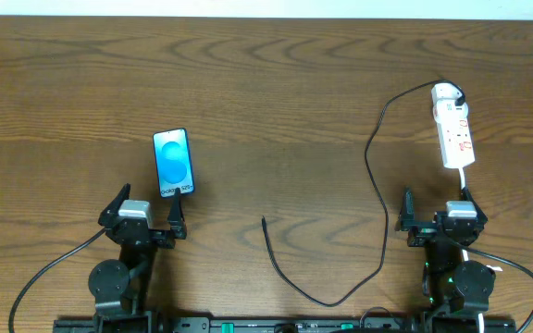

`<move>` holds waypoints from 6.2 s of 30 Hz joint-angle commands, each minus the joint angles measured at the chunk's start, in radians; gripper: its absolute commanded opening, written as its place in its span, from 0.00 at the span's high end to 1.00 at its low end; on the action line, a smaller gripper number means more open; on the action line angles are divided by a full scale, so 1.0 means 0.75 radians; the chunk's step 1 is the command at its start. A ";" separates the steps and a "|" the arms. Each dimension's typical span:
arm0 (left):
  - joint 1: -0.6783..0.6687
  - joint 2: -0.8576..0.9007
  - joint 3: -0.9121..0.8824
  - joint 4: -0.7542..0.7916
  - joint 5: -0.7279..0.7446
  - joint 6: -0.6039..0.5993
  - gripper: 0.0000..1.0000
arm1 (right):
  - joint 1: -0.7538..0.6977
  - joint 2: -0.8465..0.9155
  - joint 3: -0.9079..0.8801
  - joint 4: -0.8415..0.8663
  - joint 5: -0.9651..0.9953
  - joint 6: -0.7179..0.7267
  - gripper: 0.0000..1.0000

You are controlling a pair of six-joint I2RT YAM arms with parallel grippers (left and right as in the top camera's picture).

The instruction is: Plug charger to phone and switch on socket

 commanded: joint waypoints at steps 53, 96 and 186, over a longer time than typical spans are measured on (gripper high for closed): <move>-0.005 -0.008 -0.019 -0.052 0.039 -0.001 0.07 | 0.008 -0.008 -0.002 -0.007 0.015 -0.018 0.01; -0.005 0.112 0.265 0.013 0.040 -0.006 0.07 | 0.008 -0.008 -0.002 -0.007 0.015 -0.018 0.01; -0.032 2.341 1.836 -1.309 -0.195 -0.171 0.02 | 0.008 -0.008 -0.002 -0.007 0.015 -0.018 0.01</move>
